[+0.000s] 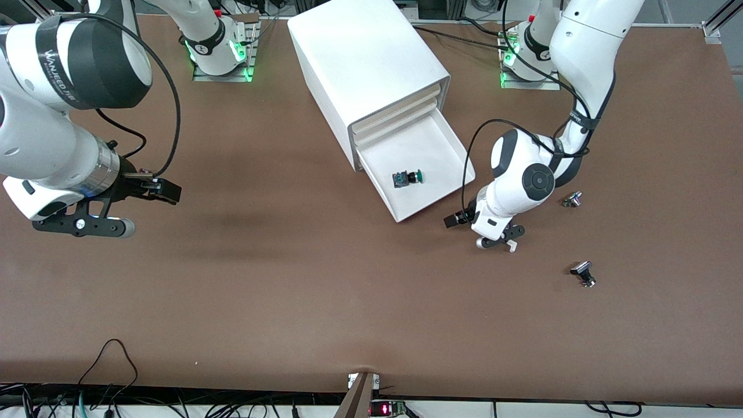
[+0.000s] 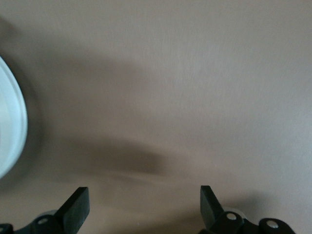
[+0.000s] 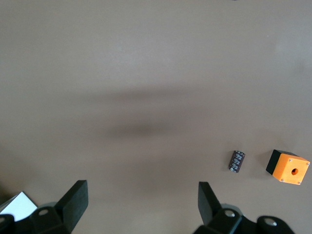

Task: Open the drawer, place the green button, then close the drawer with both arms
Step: 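Push the drawer shut with the left gripper while the right gripper retracts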

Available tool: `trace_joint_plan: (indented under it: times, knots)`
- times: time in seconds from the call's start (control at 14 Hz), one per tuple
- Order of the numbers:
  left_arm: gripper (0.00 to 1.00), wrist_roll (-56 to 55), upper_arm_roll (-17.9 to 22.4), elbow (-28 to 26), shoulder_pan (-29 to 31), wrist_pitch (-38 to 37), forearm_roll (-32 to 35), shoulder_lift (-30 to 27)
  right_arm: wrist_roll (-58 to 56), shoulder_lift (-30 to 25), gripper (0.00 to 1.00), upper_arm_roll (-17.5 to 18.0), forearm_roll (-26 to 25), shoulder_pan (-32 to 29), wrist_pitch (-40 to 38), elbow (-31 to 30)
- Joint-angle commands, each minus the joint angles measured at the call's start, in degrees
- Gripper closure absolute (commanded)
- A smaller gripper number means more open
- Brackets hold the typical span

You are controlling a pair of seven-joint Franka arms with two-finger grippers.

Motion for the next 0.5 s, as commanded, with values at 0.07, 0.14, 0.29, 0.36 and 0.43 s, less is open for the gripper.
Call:
trace_joint_plan:
  times: [0.07, 0.14, 0.29, 0.36, 0.43]
  knots:
    - [0.0, 0.2, -3.0, -4.4, 0.0, -0.3, -2.0, -2.4, 0.1, -9.1, 0.0, 0.2, 1.6, -2.4, 10.3, -15.6]
    - [0.0, 0.2, -4.9, -5.6, 0.0, -0.5, -2.1, -2.8, 0.1, -11.8, 0.0, 0.5, 1.6, -2.8, 13.4, -20.0]
    - [0.0, 0.2, -7.4, -7.7, 0.1, -0.5, -2.1, -3.4, 0.1, -13.6, 0.0, 0.9, 1.6, -4.2, 14.2, -23.2]
    - [0.0, 0.2, -9.2, -8.5, 0.1, -0.5, -2.4, -3.4, 0.0, -13.9, 0.0, 3.6, 1.7, -7.4, 13.7, -23.4]
    - [0.0, 0.1, -9.7, -9.1, 0.1, -0.7, -4.7, -3.6, -0.4, -13.9, 0.0, 8.6, 1.6, -12.6, 13.6, -23.3]
